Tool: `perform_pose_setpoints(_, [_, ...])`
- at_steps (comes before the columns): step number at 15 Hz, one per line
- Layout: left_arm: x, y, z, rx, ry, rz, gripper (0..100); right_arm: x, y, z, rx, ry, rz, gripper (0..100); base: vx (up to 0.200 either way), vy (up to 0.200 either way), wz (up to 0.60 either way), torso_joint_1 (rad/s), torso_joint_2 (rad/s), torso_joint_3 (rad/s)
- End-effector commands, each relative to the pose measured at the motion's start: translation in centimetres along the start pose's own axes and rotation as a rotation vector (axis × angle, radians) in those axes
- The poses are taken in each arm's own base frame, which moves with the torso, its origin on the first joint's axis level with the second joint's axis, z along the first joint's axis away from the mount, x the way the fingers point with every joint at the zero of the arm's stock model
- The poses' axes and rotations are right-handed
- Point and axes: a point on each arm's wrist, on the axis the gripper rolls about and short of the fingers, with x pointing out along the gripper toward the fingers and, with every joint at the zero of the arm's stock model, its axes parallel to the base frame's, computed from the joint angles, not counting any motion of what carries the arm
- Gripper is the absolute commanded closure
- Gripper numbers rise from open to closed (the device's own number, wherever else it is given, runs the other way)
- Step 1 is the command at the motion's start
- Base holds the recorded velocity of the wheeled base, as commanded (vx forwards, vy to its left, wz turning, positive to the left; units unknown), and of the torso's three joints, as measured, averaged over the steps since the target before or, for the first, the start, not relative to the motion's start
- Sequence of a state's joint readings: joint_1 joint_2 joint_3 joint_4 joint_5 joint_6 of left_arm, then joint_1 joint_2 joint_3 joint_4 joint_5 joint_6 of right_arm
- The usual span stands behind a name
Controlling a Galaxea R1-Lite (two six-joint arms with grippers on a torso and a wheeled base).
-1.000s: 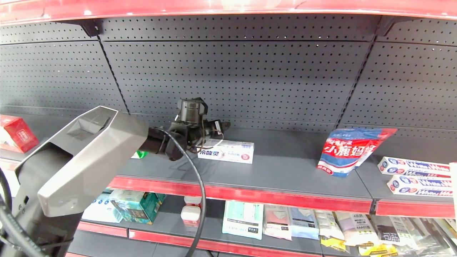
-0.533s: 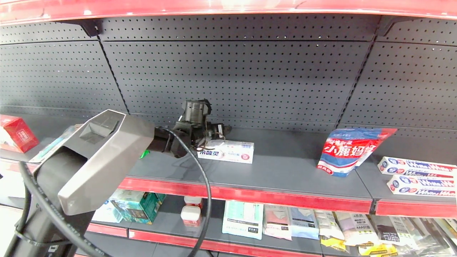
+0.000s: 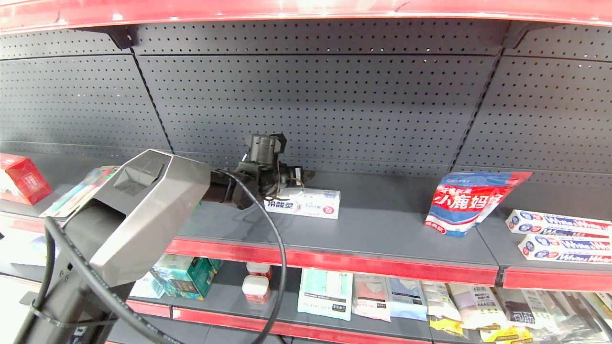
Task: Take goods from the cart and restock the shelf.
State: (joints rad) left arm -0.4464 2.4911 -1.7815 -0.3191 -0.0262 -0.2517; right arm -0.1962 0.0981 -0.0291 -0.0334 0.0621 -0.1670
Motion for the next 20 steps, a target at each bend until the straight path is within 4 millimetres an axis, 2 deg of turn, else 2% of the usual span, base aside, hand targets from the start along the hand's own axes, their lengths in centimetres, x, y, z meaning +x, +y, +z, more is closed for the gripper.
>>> perform_pose_setpoints(1, [-0.1,0.0,0.0,0.003,0.011,-0.002,0,0.0,0.0,0.0,0.000,0.000,0.001,100,0.000,0.000,0.00,0.000,0.00,0.000])
perform_pose_setpoints(20, [-0.1,0.0,-1.3,0.086,0.132,-0.148,0,0.1,0.1,-0.4,0.002,0.014,0.005,100,0.000,0.000,0.00,0.000,0.00,0.000])
